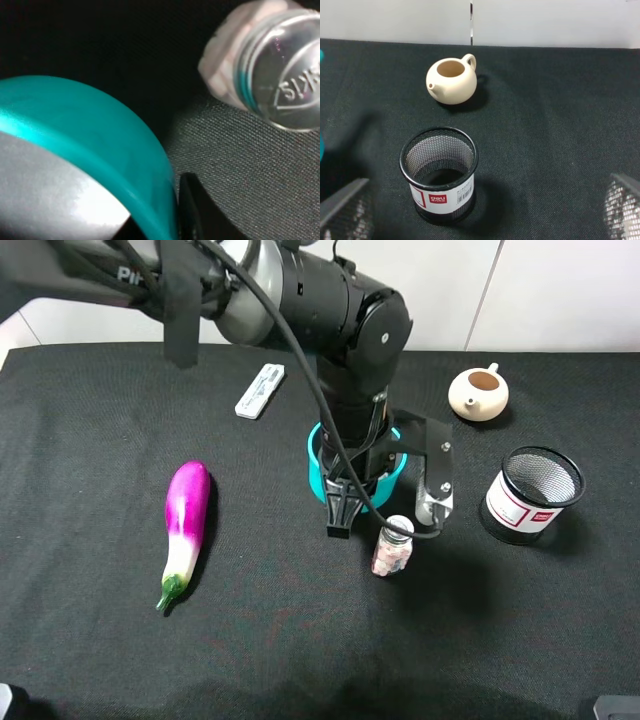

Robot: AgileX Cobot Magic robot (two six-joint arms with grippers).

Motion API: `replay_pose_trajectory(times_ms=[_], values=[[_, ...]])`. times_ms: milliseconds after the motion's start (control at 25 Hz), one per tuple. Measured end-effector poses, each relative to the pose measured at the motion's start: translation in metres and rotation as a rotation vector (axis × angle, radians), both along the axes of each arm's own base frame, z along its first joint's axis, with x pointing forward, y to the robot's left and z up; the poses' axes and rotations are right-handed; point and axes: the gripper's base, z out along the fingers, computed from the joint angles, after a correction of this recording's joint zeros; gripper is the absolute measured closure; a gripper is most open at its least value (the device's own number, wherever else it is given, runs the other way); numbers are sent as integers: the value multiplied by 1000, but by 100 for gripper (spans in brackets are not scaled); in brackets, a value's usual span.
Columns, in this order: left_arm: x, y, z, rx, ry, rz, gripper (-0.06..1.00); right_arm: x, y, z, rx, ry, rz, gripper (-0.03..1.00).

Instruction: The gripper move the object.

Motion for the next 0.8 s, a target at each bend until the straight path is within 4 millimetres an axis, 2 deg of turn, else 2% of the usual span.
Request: replay_pose_trajectory(times_ms=[400,800], values=[[-6,6,-18,3,17,9,85,0,0,0,0,0,0,27],[-5,4,-18,-11,5,8,83,0,0,0,0,0,0,27]])
